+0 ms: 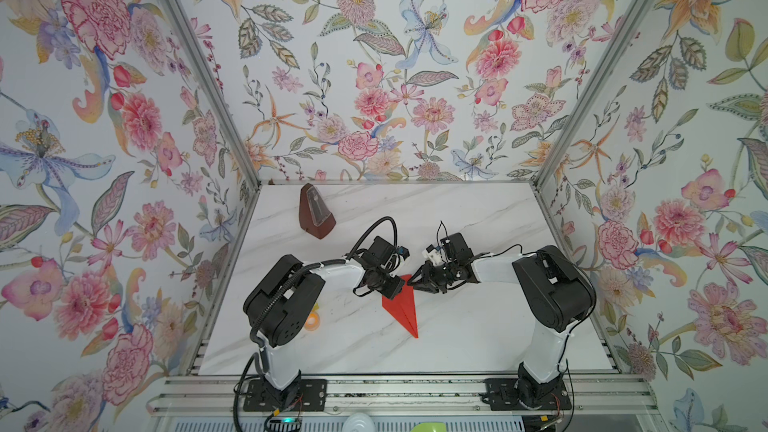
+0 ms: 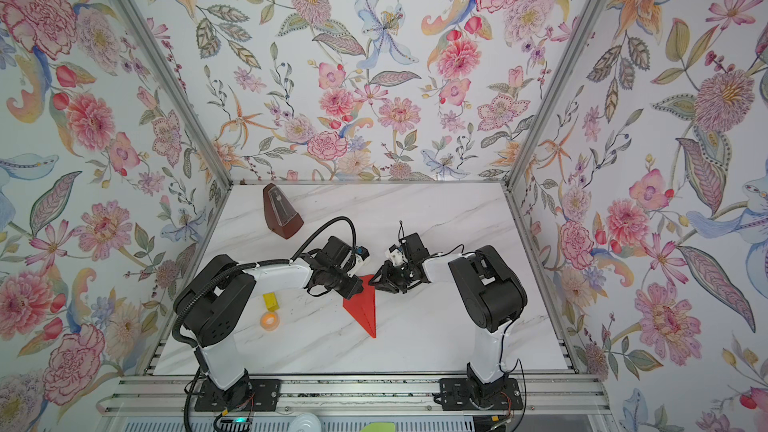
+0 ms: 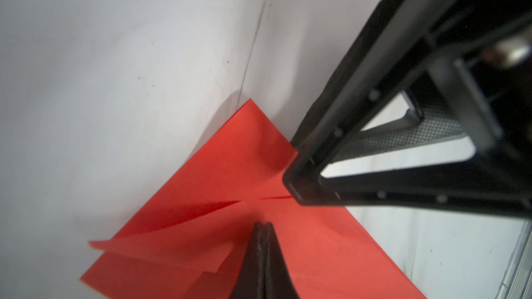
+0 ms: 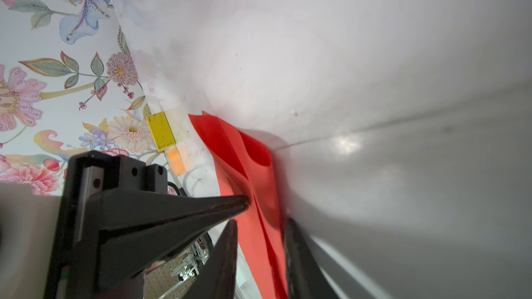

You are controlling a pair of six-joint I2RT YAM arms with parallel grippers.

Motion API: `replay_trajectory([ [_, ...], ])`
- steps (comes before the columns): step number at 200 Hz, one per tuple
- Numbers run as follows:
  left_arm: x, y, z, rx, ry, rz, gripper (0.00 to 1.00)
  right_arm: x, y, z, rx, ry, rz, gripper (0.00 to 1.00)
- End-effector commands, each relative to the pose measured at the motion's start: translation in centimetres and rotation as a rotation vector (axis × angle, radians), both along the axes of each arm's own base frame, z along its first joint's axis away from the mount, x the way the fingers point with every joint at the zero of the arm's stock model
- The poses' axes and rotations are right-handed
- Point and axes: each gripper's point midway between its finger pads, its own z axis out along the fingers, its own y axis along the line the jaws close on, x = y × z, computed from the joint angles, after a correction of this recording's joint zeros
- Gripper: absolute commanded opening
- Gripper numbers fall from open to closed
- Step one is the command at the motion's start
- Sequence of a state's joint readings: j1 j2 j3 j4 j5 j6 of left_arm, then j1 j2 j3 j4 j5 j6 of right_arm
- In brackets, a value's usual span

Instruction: Fold a paper plane with a square sheet of paper (fold left side to right side)

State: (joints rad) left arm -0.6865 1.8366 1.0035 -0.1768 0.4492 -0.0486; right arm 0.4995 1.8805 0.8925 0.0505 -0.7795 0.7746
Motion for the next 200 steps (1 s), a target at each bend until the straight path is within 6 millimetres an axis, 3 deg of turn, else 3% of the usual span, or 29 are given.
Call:
replay_trajectory([
  [1, -1.3, 1.0, -1.9, 0.051, 0.043, -0.002, 0.03, -2.2, -0.2, -1.1, -0.023, 0.049, 0.025, 0.29],
  [53, -1.2, 1.0, -1.7, 0.043, 0.041, 0.01, 0.03, -3.0, -0.3, -1.0, -0.035, 0.051, 0.033, 0.22],
  [104, -0.7, 0.7, -0.1, 0.004, 0.004, 0.035, 0.04, -3.0, -0.3, 0.0, -0.037, 0.033, 0.018, 0.03],
  [133, 0.3, 0.8, 2.6, -0.022, -0.07, 0.068, 0.06, -2.4, -0.4, 1.4, -0.056, 0.005, 0.003, 0.0],
  [156, 1.3, 1.7, 5.4, -0.045, -0.151, 0.117, 0.11, -2.0, -1.6, 2.6, -0.147, -0.034, -0.009, 0.0],
  [170, 2.0, 2.5, 7.1, -0.06, -0.202, 0.16, 0.13, -1.6, -3.2, 3.5, -0.262, -0.07, -0.017, 0.0],
  [175, 2.2, 2.8, 8.8, -0.085, -0.24, 0.174, 0.14, -1.4, -3.9, 4.0, -0.308, -0.084, -0.023, 0.0],
  [200, 2.8, 4.7, 12.8, -0.14, -0.354, 0.254, 0.18, -0.5, -7.7, 6.4, -0.558, -0.151, -0.041, 0.0],
])
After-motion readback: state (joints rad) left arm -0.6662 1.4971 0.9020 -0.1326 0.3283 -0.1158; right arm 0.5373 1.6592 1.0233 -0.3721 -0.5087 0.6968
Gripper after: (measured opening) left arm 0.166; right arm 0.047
